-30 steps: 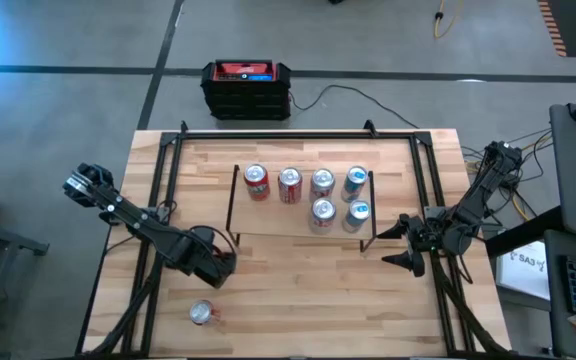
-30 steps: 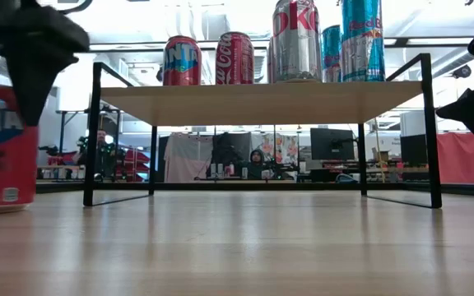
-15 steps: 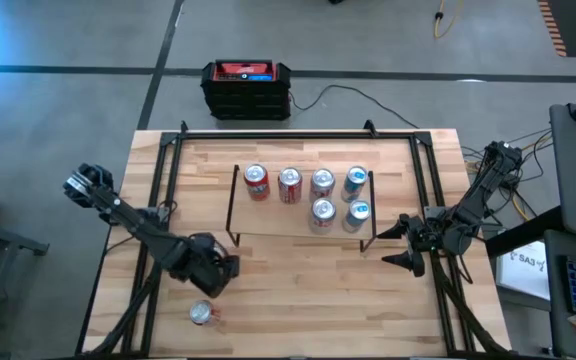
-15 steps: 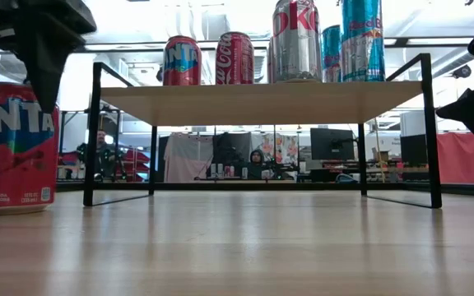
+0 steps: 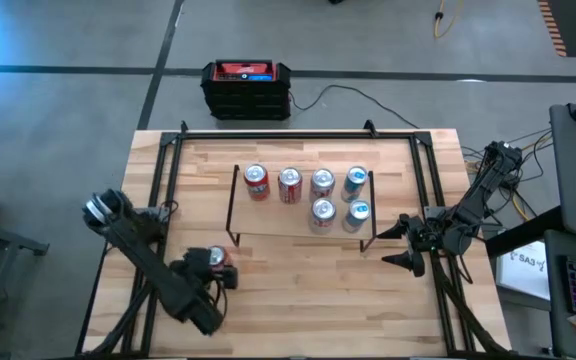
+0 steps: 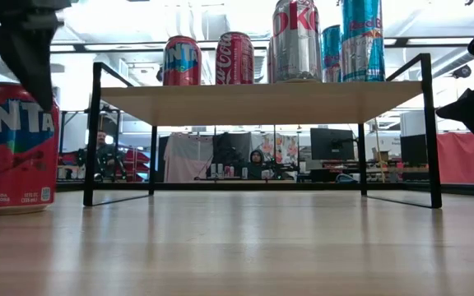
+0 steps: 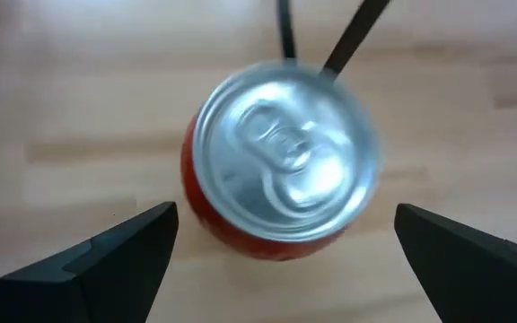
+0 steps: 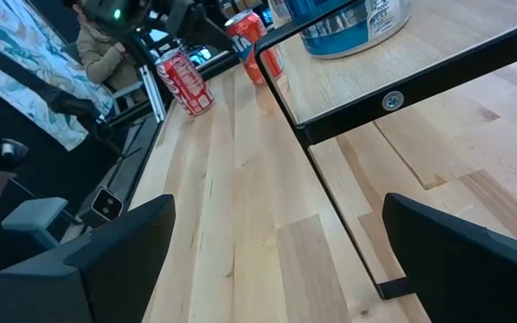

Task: Place canned beverage on shelf
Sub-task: Put the red soda can on the shelf aligned with the other red soda can

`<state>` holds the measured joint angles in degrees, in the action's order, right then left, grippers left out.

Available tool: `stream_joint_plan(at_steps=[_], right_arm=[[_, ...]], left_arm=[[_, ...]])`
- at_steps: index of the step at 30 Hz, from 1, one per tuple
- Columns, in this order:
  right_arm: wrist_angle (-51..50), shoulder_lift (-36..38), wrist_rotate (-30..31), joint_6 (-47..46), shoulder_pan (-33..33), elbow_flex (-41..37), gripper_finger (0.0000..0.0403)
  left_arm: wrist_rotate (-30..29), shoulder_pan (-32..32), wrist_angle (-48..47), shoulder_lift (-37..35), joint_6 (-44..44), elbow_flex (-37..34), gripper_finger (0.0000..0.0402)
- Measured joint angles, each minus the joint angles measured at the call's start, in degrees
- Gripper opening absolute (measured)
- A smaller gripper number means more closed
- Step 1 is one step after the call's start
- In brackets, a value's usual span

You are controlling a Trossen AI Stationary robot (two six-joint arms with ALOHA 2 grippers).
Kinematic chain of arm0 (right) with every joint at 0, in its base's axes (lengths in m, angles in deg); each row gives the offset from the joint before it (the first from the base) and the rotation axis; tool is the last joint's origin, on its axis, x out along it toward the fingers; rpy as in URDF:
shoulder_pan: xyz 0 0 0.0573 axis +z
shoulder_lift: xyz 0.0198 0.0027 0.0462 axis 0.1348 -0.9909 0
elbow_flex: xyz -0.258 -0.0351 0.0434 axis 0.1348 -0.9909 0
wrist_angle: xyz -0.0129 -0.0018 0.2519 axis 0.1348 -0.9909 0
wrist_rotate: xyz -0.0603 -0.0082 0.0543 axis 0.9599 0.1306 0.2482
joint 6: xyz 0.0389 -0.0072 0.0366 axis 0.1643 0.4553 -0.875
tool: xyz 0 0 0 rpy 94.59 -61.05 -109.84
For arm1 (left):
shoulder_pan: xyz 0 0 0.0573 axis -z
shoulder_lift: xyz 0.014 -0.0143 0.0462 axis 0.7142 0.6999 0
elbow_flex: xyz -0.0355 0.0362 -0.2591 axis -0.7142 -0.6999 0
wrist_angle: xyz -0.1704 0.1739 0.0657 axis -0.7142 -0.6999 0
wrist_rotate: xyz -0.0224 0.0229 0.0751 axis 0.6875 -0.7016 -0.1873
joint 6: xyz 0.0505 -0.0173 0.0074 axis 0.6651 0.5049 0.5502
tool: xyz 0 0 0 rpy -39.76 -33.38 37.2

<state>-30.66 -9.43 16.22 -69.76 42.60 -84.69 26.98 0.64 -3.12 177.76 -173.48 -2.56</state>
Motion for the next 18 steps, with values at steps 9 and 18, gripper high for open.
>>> stream_joint_plan(at_steps=[9, 18], right_arm=[[0.0, 0.0, 0.0, 0.0, 0.0, 0.0, 0.0384], [-0.1, 0.0, 0.0, 0.0, 0.0, 0.0, 0.0384]], left_arm=[[-4.6, 2.5, -15.1, 16.8, -5.7, 13.2, 0.04], [-5.1, 2.5, -15.0, 21.8, -11.8, 13.1, 0.04]])
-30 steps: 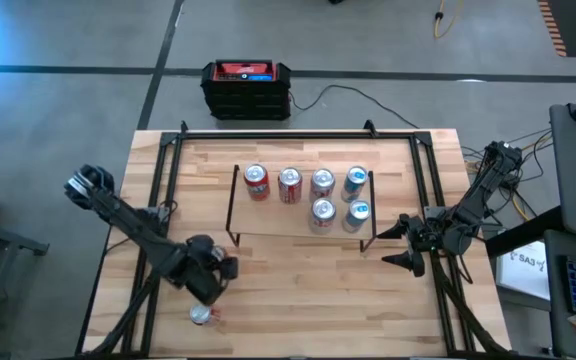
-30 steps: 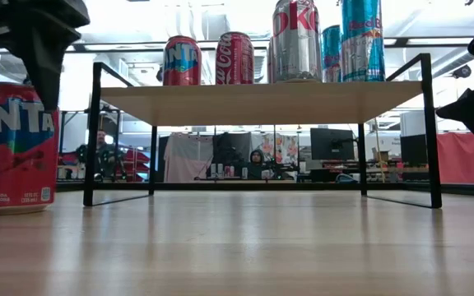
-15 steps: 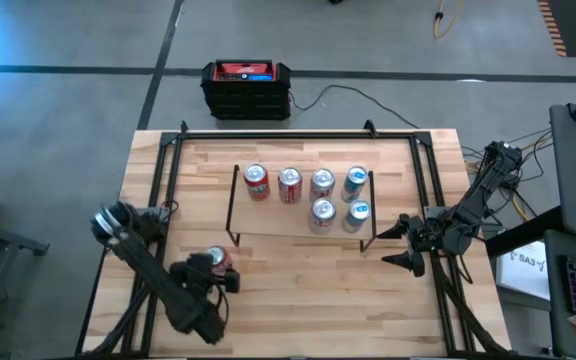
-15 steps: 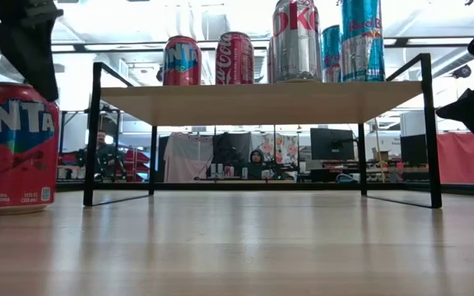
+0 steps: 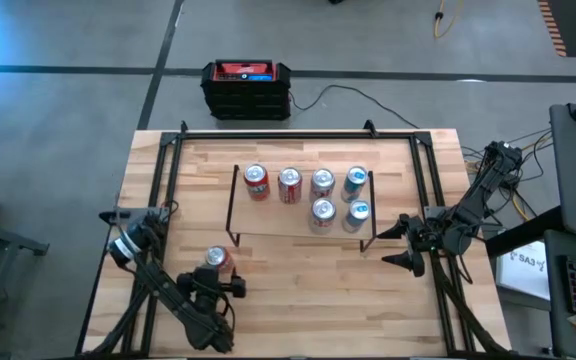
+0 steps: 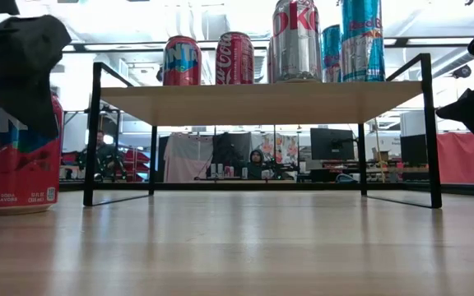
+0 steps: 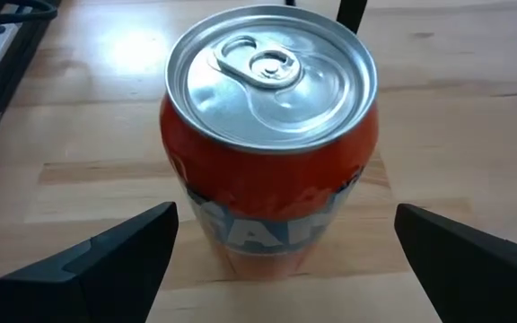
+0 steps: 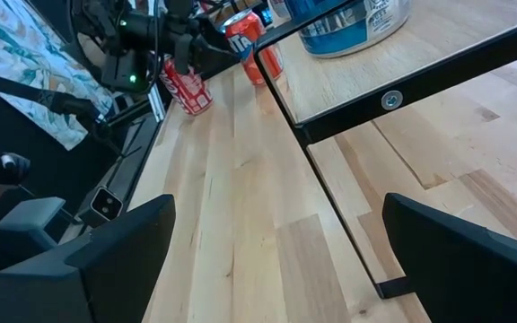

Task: Place canned beverage on shelf
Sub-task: Put the red soda can on the shelf aligned with the other red soda can

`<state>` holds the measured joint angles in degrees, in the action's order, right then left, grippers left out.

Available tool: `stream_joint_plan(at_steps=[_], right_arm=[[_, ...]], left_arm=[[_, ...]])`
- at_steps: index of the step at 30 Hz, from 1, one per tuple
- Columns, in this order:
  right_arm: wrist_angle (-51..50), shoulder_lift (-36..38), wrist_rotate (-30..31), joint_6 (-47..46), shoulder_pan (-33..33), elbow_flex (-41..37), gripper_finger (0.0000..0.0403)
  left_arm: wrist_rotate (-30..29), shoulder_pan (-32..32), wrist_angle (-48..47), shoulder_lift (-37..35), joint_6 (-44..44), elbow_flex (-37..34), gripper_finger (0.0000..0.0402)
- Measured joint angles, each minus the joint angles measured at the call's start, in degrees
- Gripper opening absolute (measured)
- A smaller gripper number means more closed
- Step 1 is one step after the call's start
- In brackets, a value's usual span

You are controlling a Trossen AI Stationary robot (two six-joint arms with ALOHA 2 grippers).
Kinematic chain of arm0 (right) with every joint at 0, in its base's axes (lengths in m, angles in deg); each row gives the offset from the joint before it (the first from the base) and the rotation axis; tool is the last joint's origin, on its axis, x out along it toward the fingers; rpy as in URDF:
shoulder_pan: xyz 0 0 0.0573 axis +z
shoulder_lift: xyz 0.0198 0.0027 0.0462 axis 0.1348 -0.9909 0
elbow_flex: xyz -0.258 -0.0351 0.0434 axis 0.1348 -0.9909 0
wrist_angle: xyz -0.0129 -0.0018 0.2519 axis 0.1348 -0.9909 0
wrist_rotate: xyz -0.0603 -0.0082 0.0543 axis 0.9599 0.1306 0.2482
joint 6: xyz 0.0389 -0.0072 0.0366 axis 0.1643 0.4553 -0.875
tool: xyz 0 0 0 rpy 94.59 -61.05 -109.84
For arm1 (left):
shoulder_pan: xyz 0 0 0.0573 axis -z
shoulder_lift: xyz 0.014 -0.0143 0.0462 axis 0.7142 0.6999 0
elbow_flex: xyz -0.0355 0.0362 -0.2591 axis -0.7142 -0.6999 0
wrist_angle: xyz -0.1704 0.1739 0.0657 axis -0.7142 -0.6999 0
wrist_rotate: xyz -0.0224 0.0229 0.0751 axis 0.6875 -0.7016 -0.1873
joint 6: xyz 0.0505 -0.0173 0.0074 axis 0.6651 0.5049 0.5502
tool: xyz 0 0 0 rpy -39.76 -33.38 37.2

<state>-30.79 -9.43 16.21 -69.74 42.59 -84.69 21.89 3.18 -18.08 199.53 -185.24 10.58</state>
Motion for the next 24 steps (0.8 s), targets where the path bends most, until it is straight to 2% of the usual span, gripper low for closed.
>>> stream_joint_plan(at_steps=[4, 13, 18, 24], right_arm=[[0.0, 0.0, 0.0, 0.0, 0.0, 0.0, 0.0384], [0.0, 0.0, 0.0, 0.0, 0.0, 0.0, 0.0384], [0.0, 0.0, 0.0, 0.0, 0.0, 0.0, 0.0384], [0.0, 0.0, 0.0, 0.0, 0.0, 0.0, 0.0384]], left_arm=[[0.0, 0.0, 0.0, -0.1, -0.3, 0.0, 0.0396], [0.9, -0.1, 0.0, -0.2, -8.3, 0.0, 0.0384], [0.6, -0.7, 0.0, -0.2, -8.9, 0.0, 0.0379], [0.5, -1.0, 0.0, -0.2, -8.9, 0.0, 0.0341]])
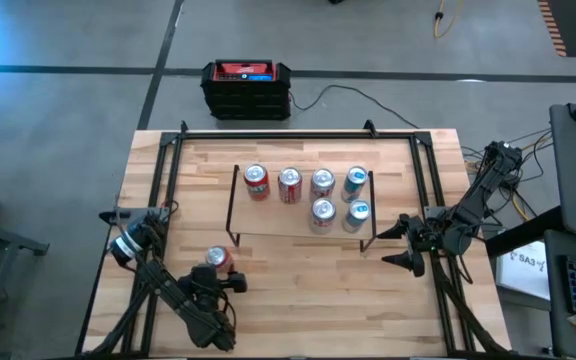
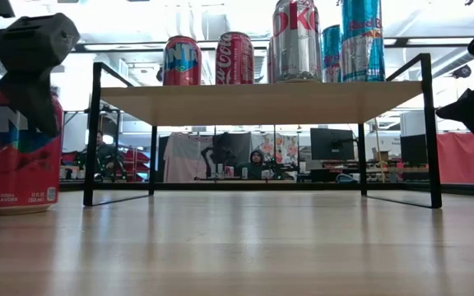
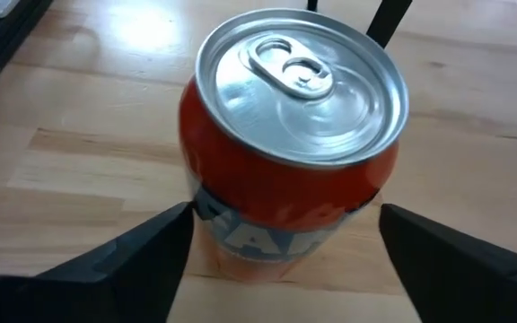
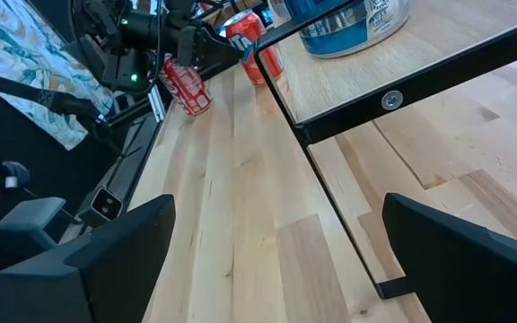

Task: Place canned beverage on shelf
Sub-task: Put the red soda can on the shelf aligned with the other red soda can

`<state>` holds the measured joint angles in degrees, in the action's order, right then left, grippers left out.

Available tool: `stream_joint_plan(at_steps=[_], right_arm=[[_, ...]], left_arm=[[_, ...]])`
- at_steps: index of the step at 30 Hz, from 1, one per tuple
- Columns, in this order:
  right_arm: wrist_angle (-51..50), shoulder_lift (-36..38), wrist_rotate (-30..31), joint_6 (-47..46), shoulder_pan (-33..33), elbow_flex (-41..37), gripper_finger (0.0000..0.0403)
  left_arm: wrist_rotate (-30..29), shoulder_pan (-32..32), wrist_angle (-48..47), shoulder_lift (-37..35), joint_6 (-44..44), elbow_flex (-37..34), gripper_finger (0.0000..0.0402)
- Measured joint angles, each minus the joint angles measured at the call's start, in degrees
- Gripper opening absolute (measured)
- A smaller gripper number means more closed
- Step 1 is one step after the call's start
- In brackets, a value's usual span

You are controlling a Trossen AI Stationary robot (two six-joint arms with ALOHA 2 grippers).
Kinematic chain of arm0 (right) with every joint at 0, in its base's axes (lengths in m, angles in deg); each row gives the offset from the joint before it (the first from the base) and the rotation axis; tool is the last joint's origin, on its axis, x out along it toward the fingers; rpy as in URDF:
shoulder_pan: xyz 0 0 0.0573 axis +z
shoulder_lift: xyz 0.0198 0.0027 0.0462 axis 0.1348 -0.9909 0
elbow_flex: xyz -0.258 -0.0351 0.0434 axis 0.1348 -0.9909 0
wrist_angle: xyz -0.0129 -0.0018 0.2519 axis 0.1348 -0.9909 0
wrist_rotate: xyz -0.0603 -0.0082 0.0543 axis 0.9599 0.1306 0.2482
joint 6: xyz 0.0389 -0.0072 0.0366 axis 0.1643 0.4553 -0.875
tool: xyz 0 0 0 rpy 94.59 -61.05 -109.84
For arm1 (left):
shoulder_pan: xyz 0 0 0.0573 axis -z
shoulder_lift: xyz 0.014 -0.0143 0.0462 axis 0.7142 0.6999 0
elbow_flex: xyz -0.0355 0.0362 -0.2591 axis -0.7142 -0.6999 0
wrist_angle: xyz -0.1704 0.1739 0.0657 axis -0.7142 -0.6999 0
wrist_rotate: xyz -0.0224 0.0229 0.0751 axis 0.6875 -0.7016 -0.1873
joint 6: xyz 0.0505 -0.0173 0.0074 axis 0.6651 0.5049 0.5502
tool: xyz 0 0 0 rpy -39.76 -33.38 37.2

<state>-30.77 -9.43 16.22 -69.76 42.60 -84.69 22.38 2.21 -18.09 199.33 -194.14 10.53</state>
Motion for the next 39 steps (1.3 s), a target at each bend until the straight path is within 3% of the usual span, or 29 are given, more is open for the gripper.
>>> stream_joint_plan(at_steps=[16, 21, 28, 39], right_arm=[[0.0, 0.0, 0.0, 0.0, 0.0, 0.0, 0.0384], [0.0, 0.0, 0.0, 0.0, 0.0, 0.0, 0.0384], [0.0, 0.0, 0.0, 0.0, 0.0, 0.0, 0.0384], [0.0, 0.0, 0.0, 0.0, 0.0, 0.0, 0.0384]], left_arm=[[-0.5, 0.1, 2.7, 1.0, 1.6, -0.1, 0.0095], [1.2, 0.1, 3.0, 1.0, 5.4, 1.1, 0.0049], [1.5, 0.2, 0.1, 1.0, 7.3, 3.9, 0.0063], [-0.7, 0.1, 0.0, 1.0, 8.4, 4.3, 0.0184]])
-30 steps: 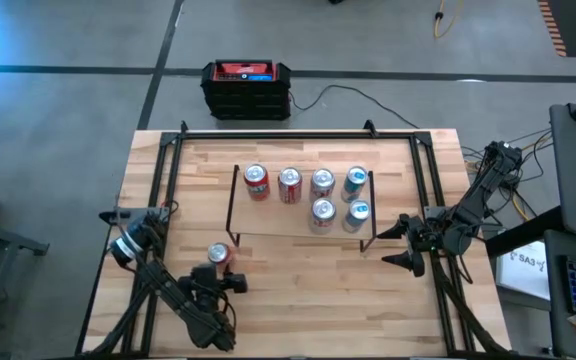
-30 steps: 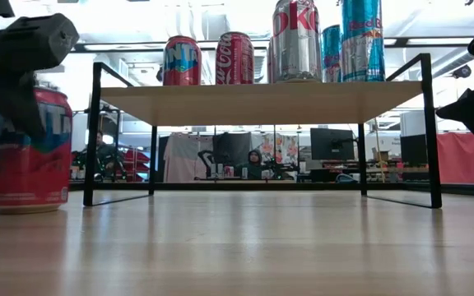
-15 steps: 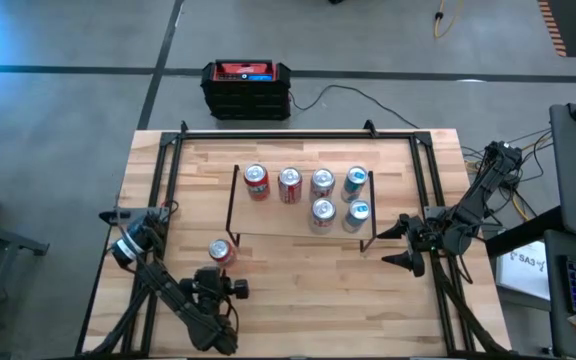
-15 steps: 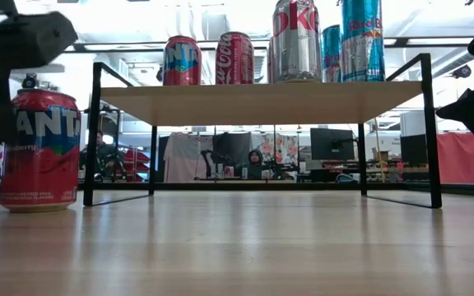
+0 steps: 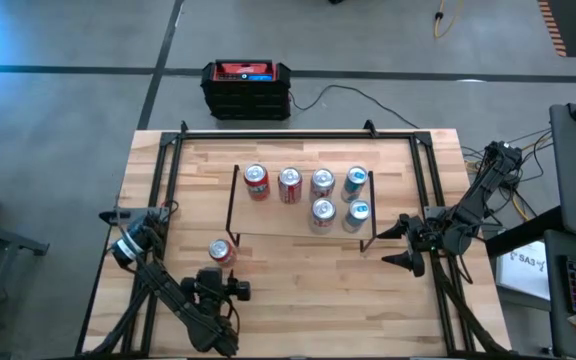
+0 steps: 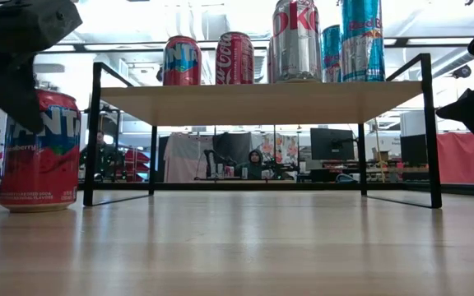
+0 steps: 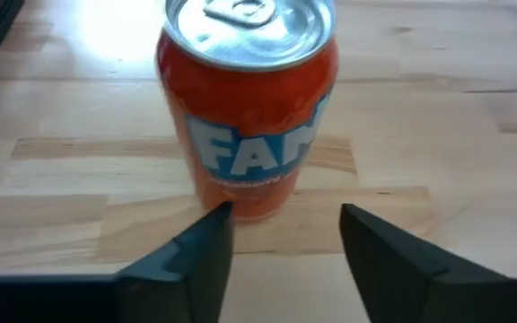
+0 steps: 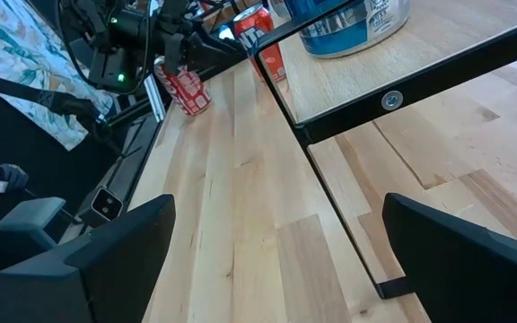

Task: Place canned beverage on shelf
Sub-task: Put the red soda can on the shelf aligned with the other red soda can

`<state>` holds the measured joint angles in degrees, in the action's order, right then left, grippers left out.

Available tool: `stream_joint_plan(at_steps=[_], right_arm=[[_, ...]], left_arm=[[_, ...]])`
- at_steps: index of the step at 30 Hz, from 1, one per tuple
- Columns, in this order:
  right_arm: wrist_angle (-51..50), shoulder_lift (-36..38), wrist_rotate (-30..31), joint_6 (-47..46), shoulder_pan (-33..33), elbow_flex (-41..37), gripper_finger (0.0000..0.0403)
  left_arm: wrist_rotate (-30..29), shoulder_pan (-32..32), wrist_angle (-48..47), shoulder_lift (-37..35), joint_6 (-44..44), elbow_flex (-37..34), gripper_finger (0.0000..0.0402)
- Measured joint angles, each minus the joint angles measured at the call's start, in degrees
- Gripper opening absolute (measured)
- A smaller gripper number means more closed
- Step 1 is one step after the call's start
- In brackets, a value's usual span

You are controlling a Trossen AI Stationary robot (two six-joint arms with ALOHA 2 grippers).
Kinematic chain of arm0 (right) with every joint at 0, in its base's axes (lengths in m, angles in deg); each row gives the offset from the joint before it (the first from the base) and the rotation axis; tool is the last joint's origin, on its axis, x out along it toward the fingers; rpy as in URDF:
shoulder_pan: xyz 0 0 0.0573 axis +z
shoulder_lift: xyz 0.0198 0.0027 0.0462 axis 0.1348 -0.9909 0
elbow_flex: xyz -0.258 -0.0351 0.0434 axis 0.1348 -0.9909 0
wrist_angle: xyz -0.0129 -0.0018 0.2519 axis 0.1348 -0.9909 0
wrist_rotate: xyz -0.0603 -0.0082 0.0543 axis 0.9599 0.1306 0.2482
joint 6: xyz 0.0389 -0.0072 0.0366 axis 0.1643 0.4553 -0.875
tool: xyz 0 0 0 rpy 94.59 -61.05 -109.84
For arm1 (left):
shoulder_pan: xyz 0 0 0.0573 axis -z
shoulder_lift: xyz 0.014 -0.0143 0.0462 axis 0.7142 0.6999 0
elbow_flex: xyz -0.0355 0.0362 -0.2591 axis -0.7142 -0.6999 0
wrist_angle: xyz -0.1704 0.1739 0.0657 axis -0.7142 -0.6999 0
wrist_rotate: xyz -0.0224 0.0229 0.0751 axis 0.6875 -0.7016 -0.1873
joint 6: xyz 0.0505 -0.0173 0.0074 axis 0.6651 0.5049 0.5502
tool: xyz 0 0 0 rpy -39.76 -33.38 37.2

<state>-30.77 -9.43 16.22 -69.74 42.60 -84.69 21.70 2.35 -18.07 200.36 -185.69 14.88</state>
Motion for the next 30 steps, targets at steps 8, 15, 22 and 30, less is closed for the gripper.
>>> stream_joint_plan(at_steps=[8, 15, 22, 30], right_arm=[[0.0, 0.0, 0.0, 0.0, 0.0, 0.0, 0.0384], [0.0, 0.0, 0.0, 0.0, 0.0, 0.0, 0.0384], [0.0, 0.0, 0.0, 0.0, 0.0, 0.0, 0.0384], [0.0, 0.0, 0.0, 0.0, 0.0, 0.0, 0.0384]], left_arm=[[-2.8, -0.1, 0.0, 0.0, 1.4, -0.4, 0.0275], [-4.3, -1.7, 0.0, 0.0, 2.1, -1.8, 0.0332], [-4.3, -3.8, 0.0, 0.0, 0.6, -2.8, 0.0358], [-4.0, -5.0, -0.1, 0.0, -1.2, -4.0, 0.0363]])
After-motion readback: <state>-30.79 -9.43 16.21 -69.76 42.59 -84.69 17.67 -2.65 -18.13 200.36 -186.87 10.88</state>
